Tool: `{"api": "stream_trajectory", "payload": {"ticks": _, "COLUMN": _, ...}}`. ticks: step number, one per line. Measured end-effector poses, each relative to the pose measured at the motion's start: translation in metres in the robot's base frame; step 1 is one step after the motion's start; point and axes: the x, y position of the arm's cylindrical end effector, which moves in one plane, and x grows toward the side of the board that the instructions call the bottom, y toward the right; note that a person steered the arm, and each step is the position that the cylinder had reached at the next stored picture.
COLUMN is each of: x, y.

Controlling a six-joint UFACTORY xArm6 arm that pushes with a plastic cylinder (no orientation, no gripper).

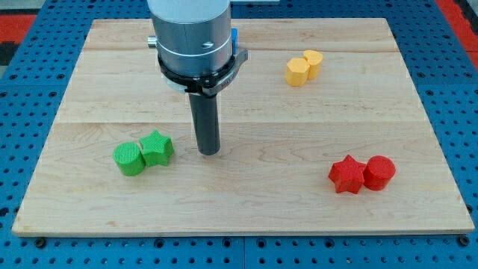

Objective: Move the red star to the top left corner of board

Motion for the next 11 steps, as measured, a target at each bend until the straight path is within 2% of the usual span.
{"api": "stream_trajectory", "payload": {"ticks": 3, "x": -0.002, "y": 0.039}}
{"api": "stream_trajectory", "payload": {"ticks": 4, "x": -0.024, "y": 0.039}}
{"api": "stream_trajectory", "payload": {"ticks": 8, "x": -0.029, "y": 0.027}}
{"api": "stream_trajectory", "payload": {"ticks": 9, "x": -0.086, "y": 0.012}}
{"api": "stream_trajectory", "payload": {"ticks": 10, "x": -0.084, "y": 0.007}}
{"api": "stream_trajectory", "payload": {"ticks": 11, "x": -0.071, "y": 0.068}}
